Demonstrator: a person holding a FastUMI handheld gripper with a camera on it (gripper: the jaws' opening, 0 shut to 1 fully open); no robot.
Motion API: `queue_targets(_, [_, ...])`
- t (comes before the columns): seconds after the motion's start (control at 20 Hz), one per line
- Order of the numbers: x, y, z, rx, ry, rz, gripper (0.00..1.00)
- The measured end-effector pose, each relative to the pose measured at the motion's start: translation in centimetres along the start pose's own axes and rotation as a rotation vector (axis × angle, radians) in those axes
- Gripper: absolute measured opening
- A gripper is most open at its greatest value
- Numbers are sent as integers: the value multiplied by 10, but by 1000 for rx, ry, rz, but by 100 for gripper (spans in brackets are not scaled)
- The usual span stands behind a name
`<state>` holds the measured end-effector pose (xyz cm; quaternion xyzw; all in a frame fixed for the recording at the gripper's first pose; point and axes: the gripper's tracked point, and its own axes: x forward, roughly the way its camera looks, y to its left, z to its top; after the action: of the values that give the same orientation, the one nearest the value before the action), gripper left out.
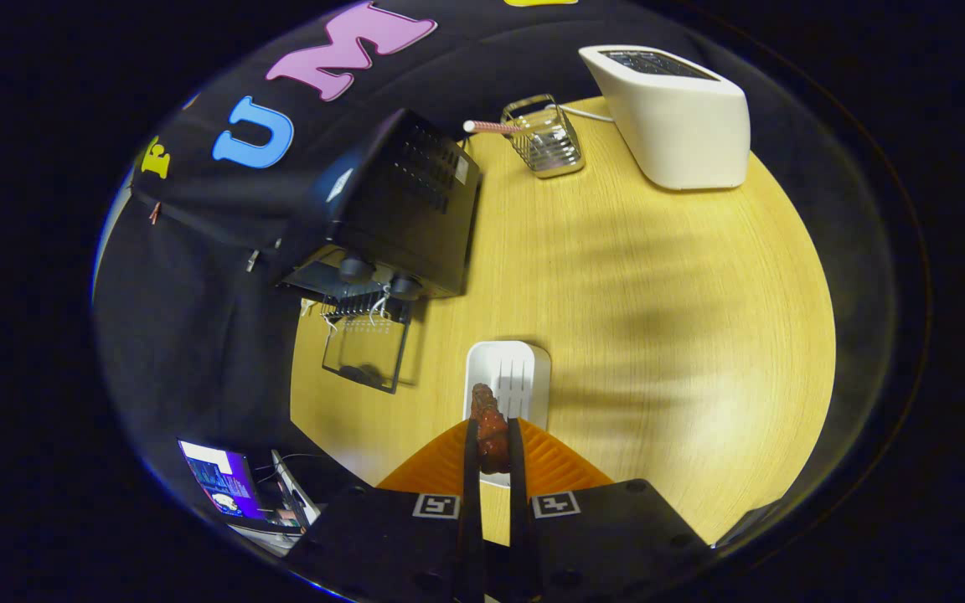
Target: Open the toaster oven, put the food inside, and close the toaster oven door.
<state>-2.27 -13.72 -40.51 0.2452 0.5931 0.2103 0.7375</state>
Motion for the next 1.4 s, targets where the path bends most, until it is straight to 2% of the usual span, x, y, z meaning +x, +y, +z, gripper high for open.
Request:
queue_targets(0.15, [-19, 49, 3, -24, -110, 24, 16])
queue_targets(0.35, [-21, 124, -9, -49, -199, 63, 17])
queue_targets(0.55, [-4, 192, -23, -59, -275, 94, 16])
queue_targets(0.75, [33, 240, -29, -59, -337, 102, 16])
queue_targets(1.1, [120, 281, 13, 23, -529, 95, 16])
queue_targets(1.4, [174, 261, 62, 17, -647, -6, 17])
